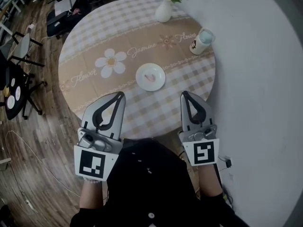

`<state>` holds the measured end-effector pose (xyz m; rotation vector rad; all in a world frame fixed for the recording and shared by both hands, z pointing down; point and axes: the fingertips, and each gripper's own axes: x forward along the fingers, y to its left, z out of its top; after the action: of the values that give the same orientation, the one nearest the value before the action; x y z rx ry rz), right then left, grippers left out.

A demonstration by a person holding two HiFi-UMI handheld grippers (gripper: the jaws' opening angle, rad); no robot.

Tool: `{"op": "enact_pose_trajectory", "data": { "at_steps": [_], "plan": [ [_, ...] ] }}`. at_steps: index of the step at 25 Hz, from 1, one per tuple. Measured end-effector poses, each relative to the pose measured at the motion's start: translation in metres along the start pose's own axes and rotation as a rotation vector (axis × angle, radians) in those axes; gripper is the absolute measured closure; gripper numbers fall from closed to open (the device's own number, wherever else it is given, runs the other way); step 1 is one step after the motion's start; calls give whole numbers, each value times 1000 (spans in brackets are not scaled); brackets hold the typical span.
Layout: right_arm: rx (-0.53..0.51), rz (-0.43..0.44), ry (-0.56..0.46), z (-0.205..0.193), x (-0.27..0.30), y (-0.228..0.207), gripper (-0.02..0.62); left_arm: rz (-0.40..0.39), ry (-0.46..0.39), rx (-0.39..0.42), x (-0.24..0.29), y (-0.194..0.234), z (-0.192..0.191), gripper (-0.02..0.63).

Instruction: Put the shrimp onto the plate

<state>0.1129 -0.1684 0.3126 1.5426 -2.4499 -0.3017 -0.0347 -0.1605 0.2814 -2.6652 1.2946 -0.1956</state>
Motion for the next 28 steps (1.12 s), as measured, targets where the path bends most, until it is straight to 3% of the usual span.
{"op": "enact_pose_trajectory", "data": {
  "at_steps": [16, 28],
  "plan": [
    [-8, -1, -112, 42, -3, 5, 594, -14, -4, 19, 2, 0, 2, 606],
    [-32, 22, -126, 49, 0, 13, 594, 3, -12, 21, -1, 2, 4, 606]
  ]
}}
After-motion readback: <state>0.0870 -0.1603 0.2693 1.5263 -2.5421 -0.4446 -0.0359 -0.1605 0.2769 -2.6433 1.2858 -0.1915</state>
